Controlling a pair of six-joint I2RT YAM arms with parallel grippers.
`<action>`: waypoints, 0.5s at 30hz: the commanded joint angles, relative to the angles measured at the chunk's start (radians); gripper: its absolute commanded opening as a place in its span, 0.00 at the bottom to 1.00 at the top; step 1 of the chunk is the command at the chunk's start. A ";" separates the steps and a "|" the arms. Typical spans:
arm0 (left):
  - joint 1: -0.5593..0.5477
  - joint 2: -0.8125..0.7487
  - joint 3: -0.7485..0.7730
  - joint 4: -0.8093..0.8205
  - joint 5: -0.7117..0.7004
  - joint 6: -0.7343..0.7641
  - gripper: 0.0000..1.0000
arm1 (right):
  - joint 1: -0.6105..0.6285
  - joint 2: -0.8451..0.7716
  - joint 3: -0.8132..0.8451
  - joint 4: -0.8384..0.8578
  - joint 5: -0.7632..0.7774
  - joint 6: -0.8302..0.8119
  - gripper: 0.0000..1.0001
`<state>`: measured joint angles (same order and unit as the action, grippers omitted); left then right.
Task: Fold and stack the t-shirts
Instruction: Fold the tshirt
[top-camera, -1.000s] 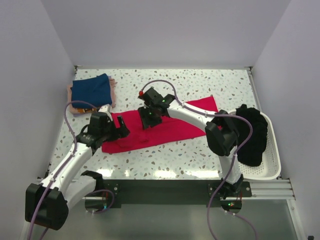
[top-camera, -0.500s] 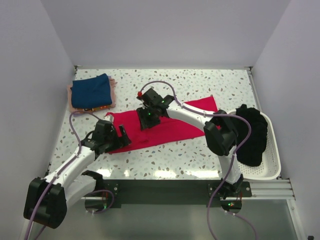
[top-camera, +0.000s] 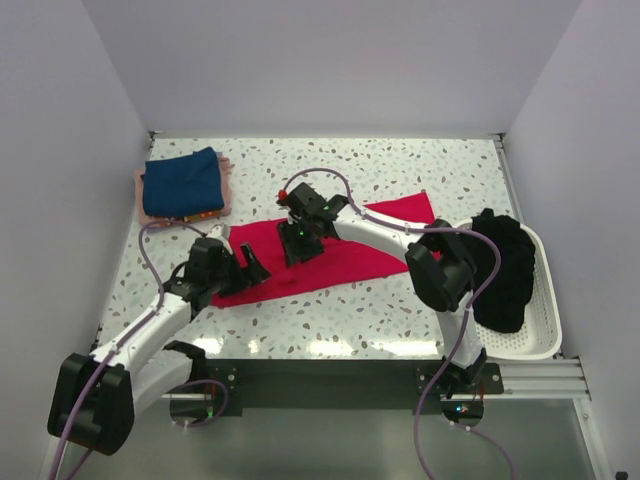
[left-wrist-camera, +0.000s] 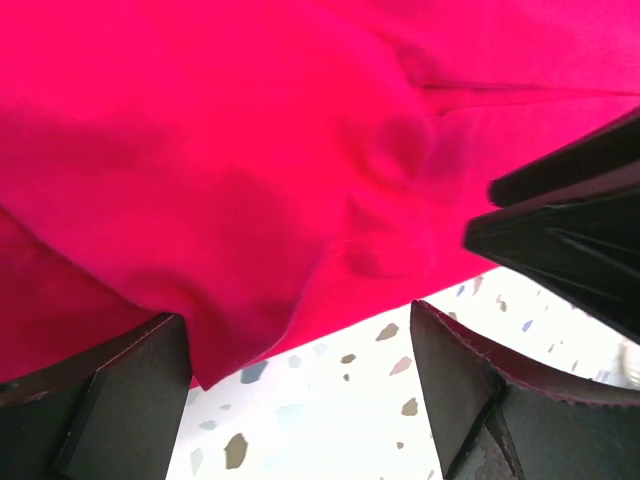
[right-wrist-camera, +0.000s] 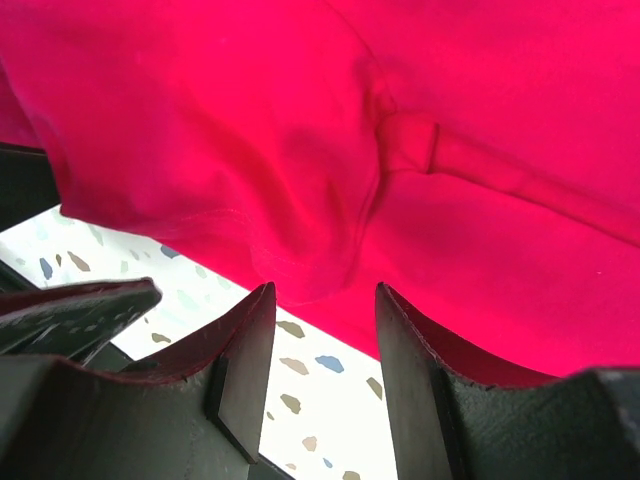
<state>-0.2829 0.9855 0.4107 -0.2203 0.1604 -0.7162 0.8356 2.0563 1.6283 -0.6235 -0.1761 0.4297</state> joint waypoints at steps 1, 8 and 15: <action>-0.004 -0.030 0.013 0.084 0.056 -0.029 0.88 | 0.000 -0.009 -0.001 0.019 -0.028 0.003 0.48; -0.004 -0.090 0.036 0.061 0.198 -0.080 0.88 | 0.002 -0.002 -0.007 0.021 -0.026 0.001 0.48; -0.004 -0.140 0.102 -0.164 0.180 -0.028 0.87 | 0.002 0.008 -0.002 0.027 -0.028 0.007 0.48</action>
<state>-0.2829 0.8814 0.4561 -0.2817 0.3264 -0.7666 0.8356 2.0571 1.6272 -0.6189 -0.1791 0.4301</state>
